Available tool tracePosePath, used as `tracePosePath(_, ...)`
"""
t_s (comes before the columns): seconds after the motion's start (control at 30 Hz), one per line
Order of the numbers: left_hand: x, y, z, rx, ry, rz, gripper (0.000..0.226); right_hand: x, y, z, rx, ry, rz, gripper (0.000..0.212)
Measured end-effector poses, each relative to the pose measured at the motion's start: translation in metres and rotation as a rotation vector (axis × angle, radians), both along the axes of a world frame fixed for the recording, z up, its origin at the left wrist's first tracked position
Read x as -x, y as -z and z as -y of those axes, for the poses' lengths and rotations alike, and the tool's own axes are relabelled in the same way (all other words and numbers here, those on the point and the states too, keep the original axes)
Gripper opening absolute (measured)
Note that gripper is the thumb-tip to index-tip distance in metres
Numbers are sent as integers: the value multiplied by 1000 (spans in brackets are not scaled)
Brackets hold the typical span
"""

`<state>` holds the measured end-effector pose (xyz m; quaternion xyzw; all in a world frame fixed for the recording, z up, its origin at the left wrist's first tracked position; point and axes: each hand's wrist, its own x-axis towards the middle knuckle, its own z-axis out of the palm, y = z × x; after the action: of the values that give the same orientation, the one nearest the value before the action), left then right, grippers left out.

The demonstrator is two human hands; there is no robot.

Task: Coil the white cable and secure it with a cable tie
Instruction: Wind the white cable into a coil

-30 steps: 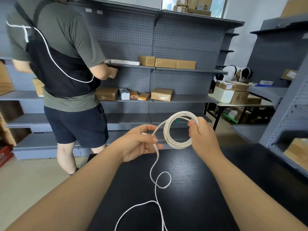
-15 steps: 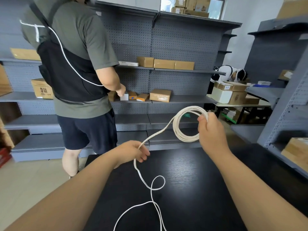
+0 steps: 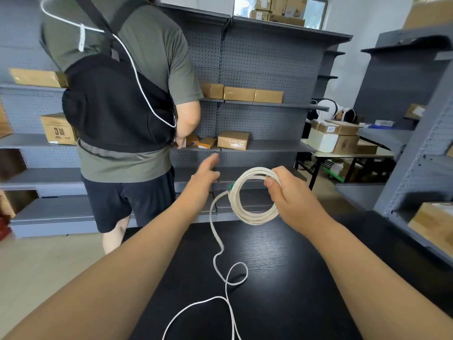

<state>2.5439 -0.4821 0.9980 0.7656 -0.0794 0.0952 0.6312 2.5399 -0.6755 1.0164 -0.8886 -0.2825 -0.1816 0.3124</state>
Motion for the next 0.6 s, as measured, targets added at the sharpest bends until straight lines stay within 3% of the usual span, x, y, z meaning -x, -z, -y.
tracePosePath(0.07, 5, -17, 12, -253, 171, -241, 40, 0, 2, -1, 16, -4, -7, 17)
tracePosePath(0.1, 7, -20, 12, -316, 223, -264, 42, 0, 2, -1, 15, -8, -13, 17)
tracePosePath(0.2, 7, -23, 3, -387, 203, -92, 41, 3, 2, 1, 40, -21, -30, 16)
tracePosePath(0.3, 2, -24, -5, -282, 183, -43, 43, 5, 1, 2, 112, -22, -50, 19)
tracePosePath(0.47, -5, -41, -3, -451, 22, 90, 35, 9, 2, -3, 236, 2, -116, 24)
tracePosePath(0.6, -3, -45, 13, -398, -10, 199, 32, 10, 5, -10, 287, 27, -116, 22)
